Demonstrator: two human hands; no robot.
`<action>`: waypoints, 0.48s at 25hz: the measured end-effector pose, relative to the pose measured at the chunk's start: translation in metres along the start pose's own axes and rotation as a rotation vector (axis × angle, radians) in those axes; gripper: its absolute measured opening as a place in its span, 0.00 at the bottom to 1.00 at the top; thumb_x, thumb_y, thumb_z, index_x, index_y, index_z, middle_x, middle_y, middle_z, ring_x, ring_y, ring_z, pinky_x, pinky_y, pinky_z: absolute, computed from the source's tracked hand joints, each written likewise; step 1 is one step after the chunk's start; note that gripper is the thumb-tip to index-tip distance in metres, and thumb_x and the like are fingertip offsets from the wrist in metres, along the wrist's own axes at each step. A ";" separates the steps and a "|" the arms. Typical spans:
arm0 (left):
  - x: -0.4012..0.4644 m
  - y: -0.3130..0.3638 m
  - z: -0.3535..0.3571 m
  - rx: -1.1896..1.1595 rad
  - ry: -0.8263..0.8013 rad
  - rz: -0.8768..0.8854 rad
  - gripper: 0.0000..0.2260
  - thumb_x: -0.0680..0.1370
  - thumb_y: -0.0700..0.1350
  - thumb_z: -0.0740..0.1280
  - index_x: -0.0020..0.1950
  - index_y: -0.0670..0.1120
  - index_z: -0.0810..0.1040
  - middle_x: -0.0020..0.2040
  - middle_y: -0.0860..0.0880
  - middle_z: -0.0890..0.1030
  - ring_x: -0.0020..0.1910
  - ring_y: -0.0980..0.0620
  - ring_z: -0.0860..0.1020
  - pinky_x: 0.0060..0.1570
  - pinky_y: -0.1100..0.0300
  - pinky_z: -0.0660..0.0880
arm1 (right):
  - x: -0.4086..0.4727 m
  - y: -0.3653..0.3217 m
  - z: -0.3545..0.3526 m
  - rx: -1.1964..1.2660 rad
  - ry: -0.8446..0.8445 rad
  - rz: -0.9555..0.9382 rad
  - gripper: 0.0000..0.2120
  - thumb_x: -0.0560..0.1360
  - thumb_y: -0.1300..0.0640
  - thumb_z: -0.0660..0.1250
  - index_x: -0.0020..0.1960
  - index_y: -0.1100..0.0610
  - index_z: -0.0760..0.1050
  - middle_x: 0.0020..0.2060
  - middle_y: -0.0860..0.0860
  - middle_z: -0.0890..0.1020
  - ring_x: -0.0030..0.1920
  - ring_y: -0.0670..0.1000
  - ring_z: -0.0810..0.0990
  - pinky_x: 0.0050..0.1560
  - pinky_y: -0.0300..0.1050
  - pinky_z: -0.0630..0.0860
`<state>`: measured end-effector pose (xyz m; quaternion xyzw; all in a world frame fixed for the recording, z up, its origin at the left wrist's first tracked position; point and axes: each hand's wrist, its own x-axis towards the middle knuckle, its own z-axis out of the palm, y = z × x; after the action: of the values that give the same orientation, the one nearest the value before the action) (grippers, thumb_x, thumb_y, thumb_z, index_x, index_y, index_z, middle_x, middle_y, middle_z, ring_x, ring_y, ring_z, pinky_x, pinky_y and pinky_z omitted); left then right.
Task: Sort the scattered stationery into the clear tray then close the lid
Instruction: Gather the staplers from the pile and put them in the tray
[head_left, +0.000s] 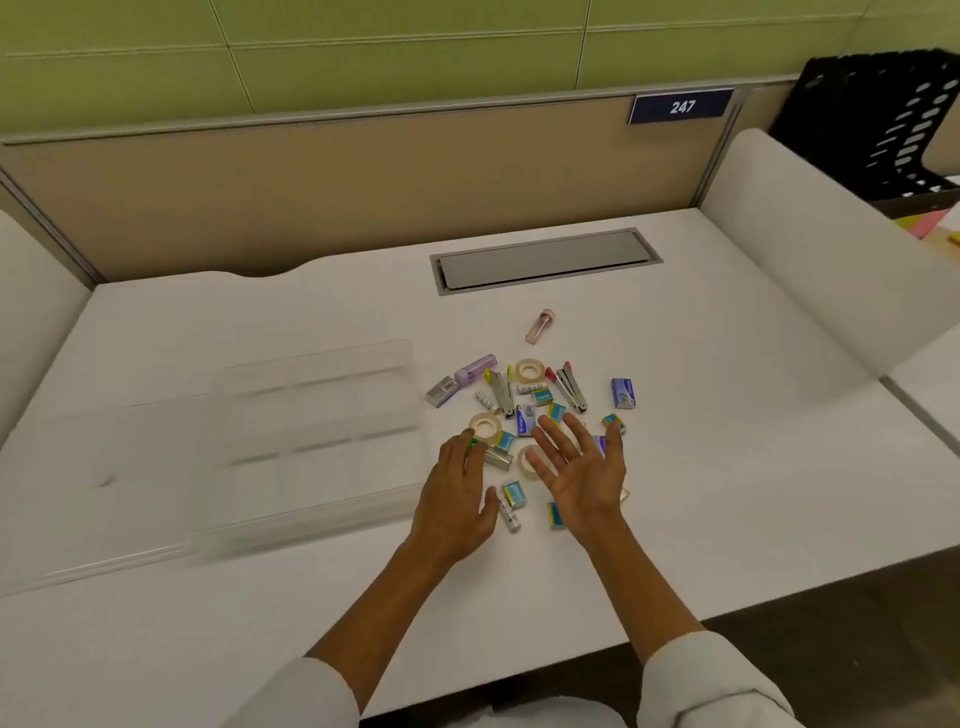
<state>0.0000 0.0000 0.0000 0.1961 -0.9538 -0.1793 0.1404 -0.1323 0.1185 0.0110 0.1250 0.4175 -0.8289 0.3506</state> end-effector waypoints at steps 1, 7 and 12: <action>0.001 0.001 0.005 0.033 -0.052 -0.051 0.28 0.76 0.49 0.66 0.72 0.40 0.65 0.73 0.41 0.67 0.72 0.43 0.66 0.68 0.52 0.70 | -0.001 0.000 -0.002 0.047 -0.014 0.029 0.34 0.77 0.32 0.57 0.70 0.57 0.73 0.62 0.59 0.83 0.65 0.60 0.79 0.70 0.63 0.70; -0.003 0.017 0.018 0.117 -0.267 -0.336 0.30 0.80 0.51 0.61 0.77 0.42 0.54 0.79 0.42 0.51 0.78 0.43 0.47 0.76 0.52 0.56 | -0.002 0.002 -0.015 0.205 -0.063 0.113 0.39 0.72 0.30 0.61 0.72 0.58 0.71 0.65 0.61 0.80 0.68 0.63 0.77 0.72 0.64 0.68; 0.000 0.018 0.022 0.174 -0.358 -0.407 0.35 0.78 0.42 0.67 0.78 0.43 0.50 0.79 0.41 0.47 0.77 0.42 0.53 0.72 0.54 0.62 | -0.007 0.009 -0.014 0.328 -0.112 0.161 0.41 0.71 0.29 0.63 0.72 0.59 0.71 0.68 0.62 0.77 0.69 0.64 0.75 0.74 0.62 0.65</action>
<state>-0.0130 0.0220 -0.0130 0.3602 -0.9161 -0.1533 -0.0866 -0.1225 0.1292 0.0004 0.1672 0.2455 -0.8607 0.4136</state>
